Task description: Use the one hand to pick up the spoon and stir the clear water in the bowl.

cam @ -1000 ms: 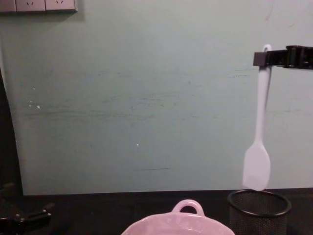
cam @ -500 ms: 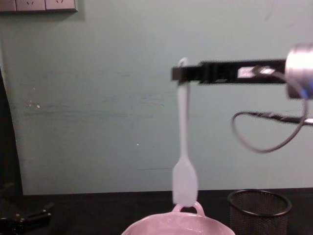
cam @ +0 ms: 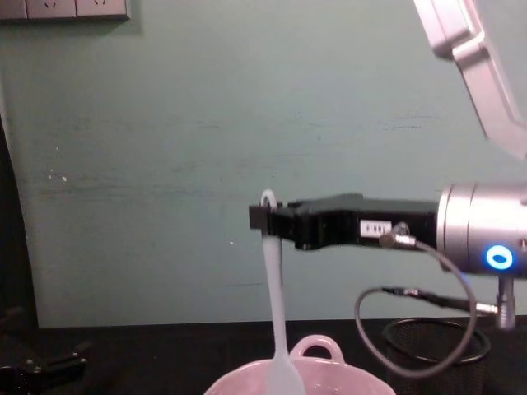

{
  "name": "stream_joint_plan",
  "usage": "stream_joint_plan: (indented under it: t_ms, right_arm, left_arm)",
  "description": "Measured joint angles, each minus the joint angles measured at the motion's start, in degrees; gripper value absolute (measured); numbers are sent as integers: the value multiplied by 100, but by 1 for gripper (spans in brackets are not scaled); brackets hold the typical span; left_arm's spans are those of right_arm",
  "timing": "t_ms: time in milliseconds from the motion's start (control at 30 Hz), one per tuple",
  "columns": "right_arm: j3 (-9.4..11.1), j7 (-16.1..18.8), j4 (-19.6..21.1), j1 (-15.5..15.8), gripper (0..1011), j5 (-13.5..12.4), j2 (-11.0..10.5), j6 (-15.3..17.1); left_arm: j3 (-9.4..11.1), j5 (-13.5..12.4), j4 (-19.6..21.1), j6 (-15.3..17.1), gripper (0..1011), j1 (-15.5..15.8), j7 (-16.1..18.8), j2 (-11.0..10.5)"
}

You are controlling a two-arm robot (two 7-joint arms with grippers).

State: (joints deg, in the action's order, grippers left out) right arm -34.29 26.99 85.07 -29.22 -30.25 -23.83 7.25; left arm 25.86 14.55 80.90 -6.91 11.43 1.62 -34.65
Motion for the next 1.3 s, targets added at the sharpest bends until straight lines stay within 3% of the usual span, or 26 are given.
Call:
stream_joint_plan:
  t_ms: [333,600,767,1000,1300]
  right_arm:
    - [42,186,-265,123,112,70,213,-206]
    - [92,376,-1000,-193,112,129,567,-469]
    - [185,418,-1331,-325,112,176,656,-594]
    - [396,366,-1275,-200,112,194,540,-618]
    - [591,237,-597,268,112,216,185,-465]
  left_arm:
    - [0,0,0,0,1011,0,0,0]
    - [0,-1,0,0,1011,0,0,0]
    - [0,0,0,0,1011,0,0,0]
    - [0,0,0,0,1011,0,0,0]
    - [0,0,0,0,1011,0,0,0]
